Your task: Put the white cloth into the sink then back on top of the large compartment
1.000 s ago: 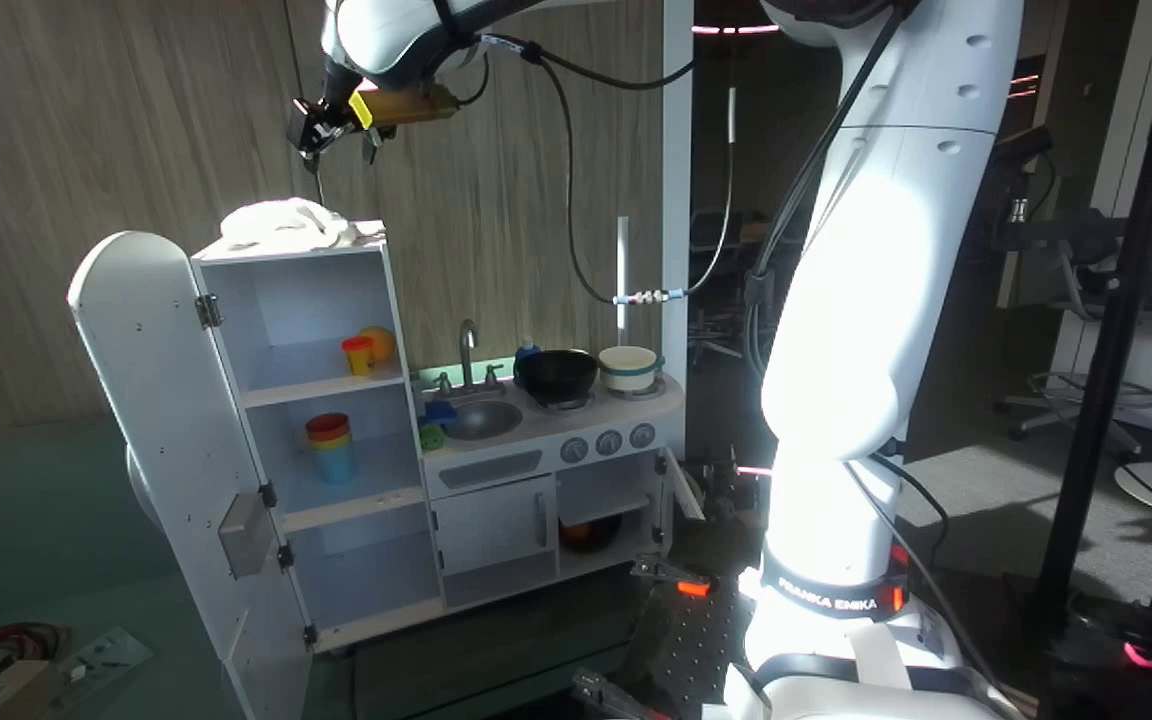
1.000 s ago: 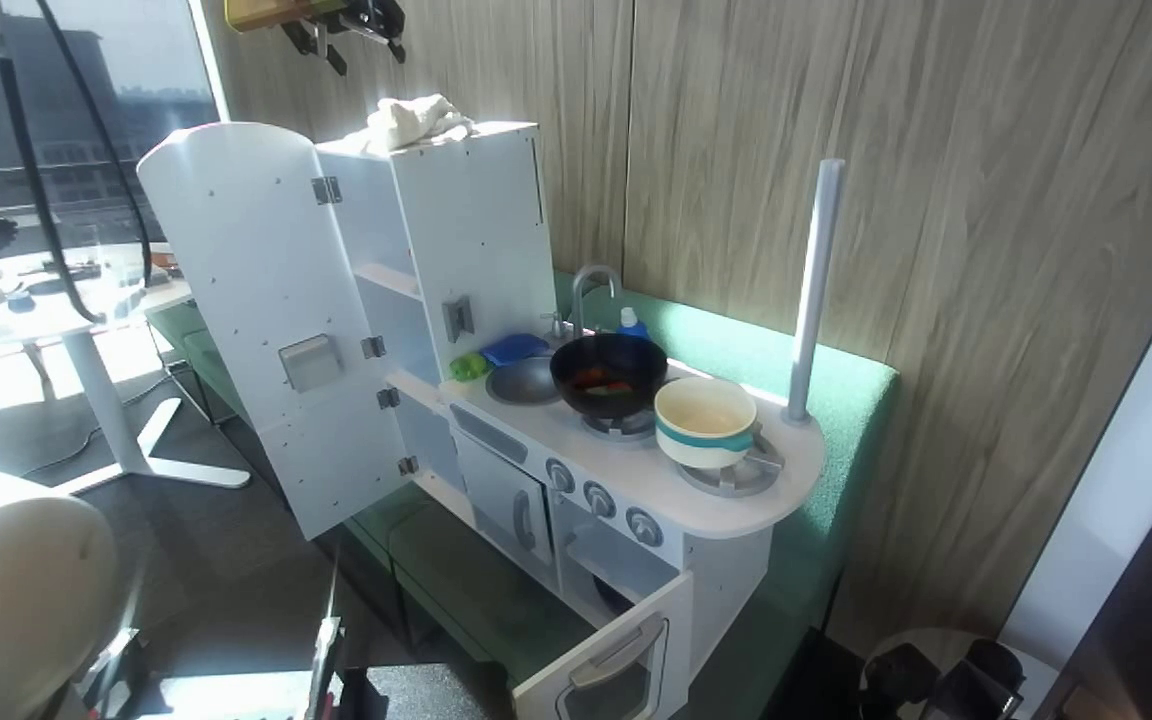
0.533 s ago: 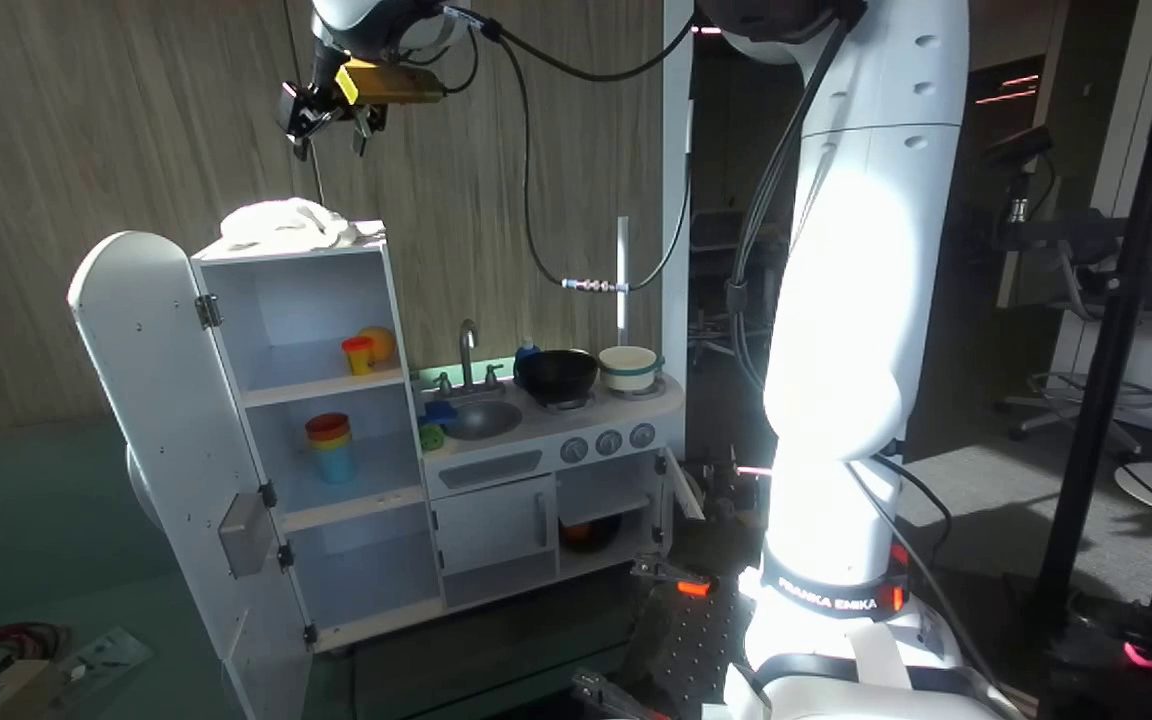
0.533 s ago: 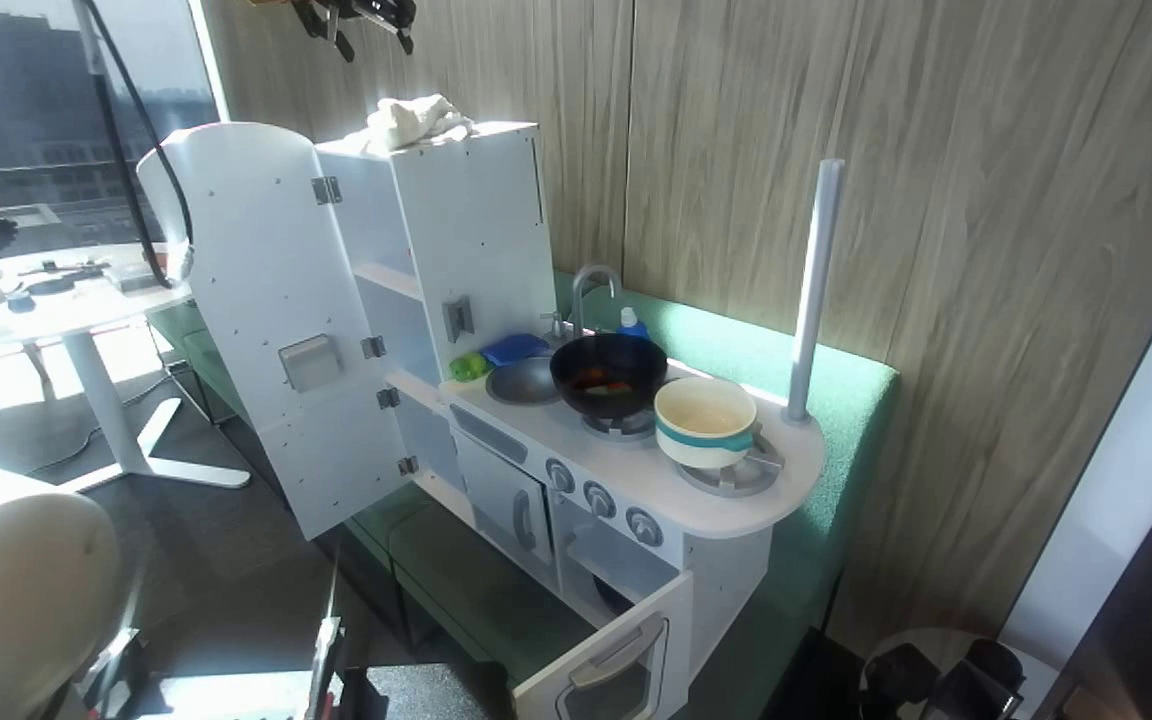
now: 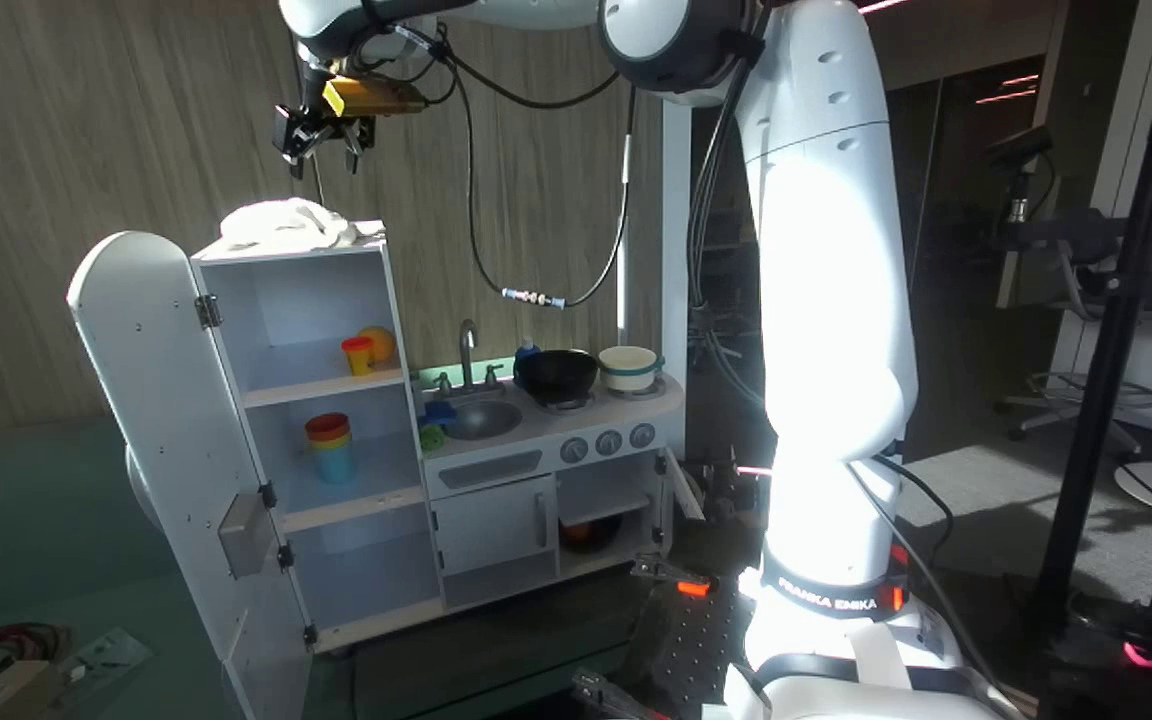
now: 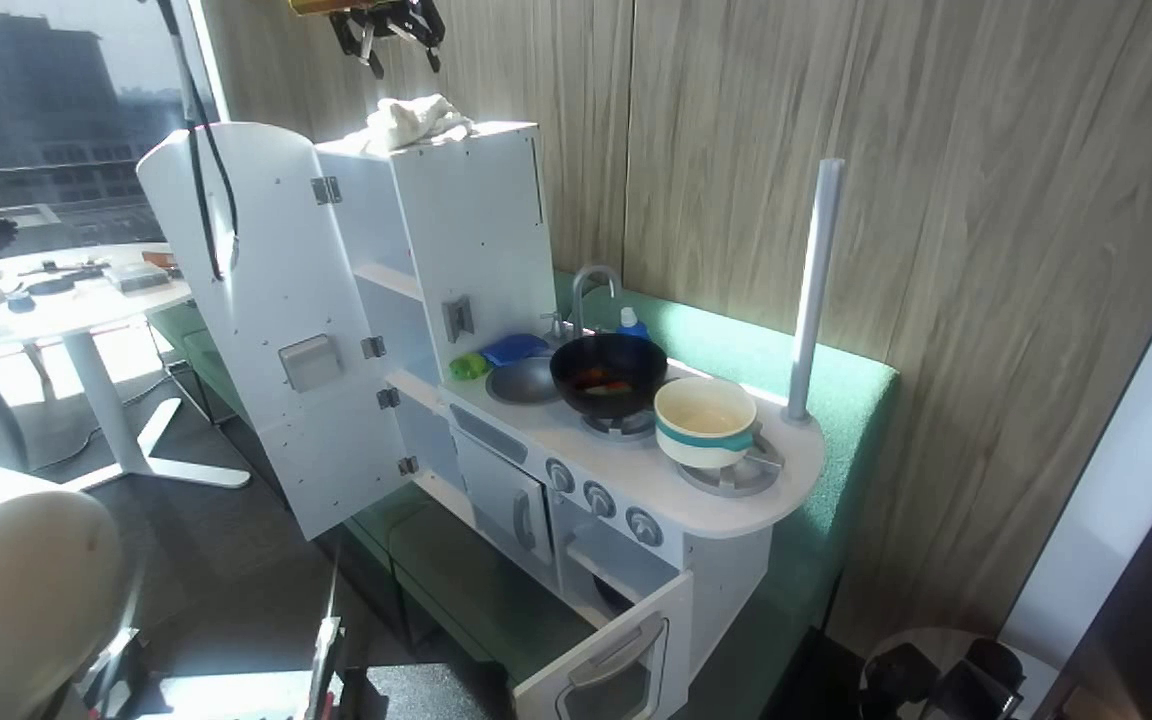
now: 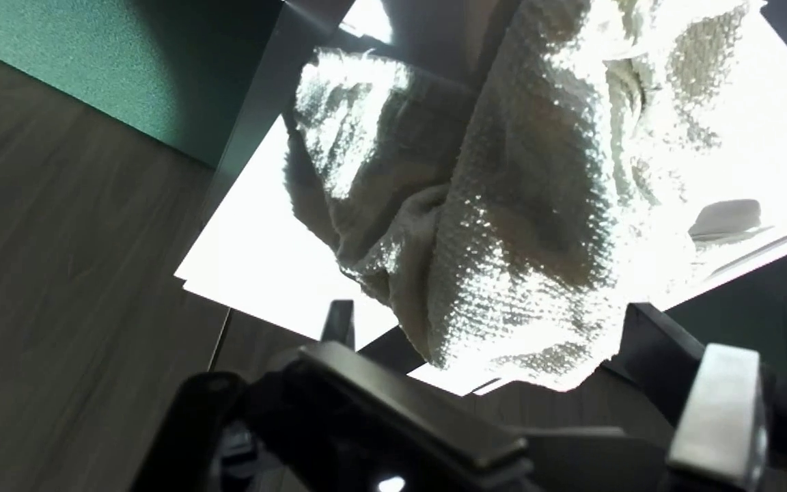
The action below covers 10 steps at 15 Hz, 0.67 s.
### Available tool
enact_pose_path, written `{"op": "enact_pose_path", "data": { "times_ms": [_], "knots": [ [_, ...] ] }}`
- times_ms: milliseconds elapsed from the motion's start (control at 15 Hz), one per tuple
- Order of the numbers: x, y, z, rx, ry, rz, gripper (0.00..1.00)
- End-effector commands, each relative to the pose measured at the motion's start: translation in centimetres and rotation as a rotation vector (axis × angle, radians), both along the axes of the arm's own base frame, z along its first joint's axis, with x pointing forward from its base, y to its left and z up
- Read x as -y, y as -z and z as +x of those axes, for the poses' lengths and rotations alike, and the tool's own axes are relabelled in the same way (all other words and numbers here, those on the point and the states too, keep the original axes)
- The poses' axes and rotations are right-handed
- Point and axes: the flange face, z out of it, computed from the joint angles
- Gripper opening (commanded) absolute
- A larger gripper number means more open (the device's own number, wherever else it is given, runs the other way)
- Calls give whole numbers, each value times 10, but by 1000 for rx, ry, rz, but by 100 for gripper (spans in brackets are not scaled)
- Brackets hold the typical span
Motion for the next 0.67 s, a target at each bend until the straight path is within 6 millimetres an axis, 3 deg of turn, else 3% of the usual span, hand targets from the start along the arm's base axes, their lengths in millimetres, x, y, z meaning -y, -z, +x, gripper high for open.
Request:
{"op": "enact_pose_path", "data": {
  "times_ms": [0, 600],
  "knots": [
    [3, -1, 31, -10, -9, 10, 100],
    [-16, 42, 65, -119, -21, 16, 100]
  ]
}}
